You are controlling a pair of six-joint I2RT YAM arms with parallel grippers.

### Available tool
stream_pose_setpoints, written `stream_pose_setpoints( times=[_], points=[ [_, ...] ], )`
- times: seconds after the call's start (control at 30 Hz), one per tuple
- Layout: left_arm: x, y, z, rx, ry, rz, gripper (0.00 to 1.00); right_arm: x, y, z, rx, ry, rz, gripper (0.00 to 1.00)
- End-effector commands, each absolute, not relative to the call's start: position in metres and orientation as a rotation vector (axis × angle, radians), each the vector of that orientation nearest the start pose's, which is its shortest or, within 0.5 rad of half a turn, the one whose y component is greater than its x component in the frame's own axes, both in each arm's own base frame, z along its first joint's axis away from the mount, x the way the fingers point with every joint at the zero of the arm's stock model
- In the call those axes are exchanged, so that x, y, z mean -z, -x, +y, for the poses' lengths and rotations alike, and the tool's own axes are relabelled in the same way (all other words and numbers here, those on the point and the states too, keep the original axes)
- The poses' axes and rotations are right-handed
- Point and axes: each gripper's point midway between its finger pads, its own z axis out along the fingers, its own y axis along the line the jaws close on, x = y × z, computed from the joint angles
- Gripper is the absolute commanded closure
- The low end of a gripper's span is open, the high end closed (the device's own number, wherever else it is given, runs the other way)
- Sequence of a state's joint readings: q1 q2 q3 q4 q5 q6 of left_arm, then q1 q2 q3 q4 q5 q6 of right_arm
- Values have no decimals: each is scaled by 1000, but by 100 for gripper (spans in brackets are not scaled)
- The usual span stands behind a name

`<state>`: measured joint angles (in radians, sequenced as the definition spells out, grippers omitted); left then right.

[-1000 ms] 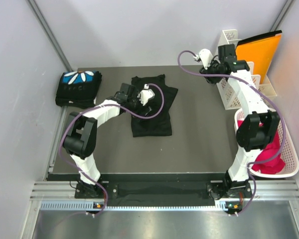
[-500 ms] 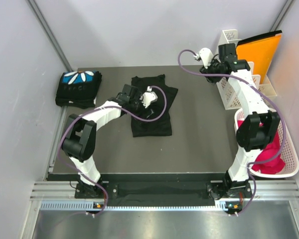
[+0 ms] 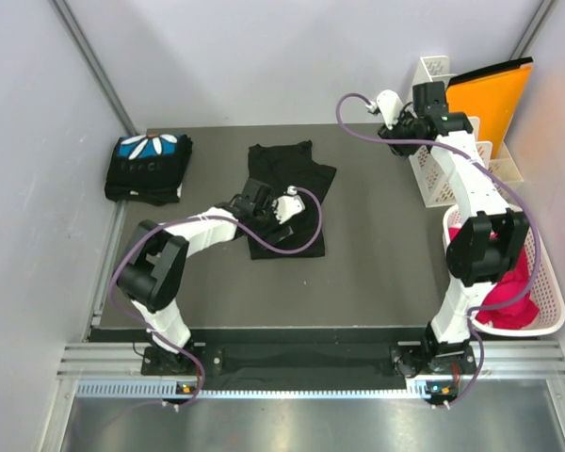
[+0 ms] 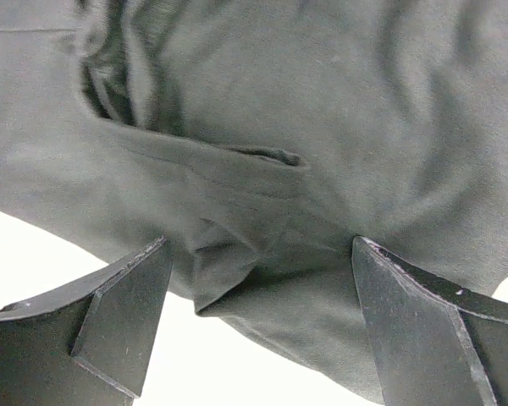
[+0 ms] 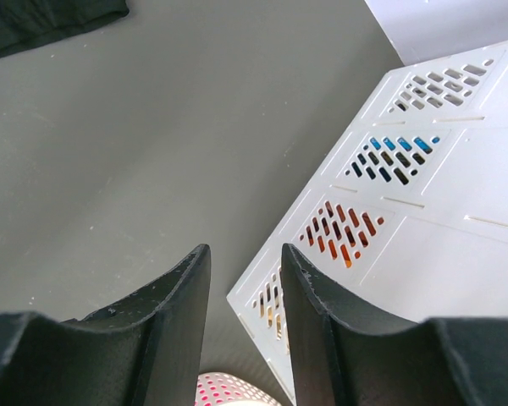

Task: Fold and stack the t-shirts
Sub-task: Fold the tshirt

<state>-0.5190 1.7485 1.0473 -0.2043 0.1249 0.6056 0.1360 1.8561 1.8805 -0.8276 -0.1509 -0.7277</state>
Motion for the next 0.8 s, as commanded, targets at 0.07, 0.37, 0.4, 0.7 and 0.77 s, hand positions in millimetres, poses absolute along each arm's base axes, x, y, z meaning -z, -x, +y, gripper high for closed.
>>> stream_pose_setpoints(
  times=[0.07, 0.37, 0.4, 0.7, 0.77],
  points=[
    [-86, -384, -216, 69, -1276, 1928, 9, -249, -493, 75, 125, 1041, 2061, 61],
    [-82, -373, -223, 115, -1299, 1922, 15, -248, -498, 80, 139, 1053, 2049, 62],
    [-80, -371, -224, 117, -1308, 1922, 17, -247, -499, 81, 136, 1056, 2052, 62],
    [-70, -364, -230, 138, -1363, 1902, 40, -247, -503, 83, 144, 1061, 2042, 64],
    [-69, -364, -231, 142, -1362, 1904, 47, -245, -504, 83, 143, 1063, 2047, 64]
  ],
)
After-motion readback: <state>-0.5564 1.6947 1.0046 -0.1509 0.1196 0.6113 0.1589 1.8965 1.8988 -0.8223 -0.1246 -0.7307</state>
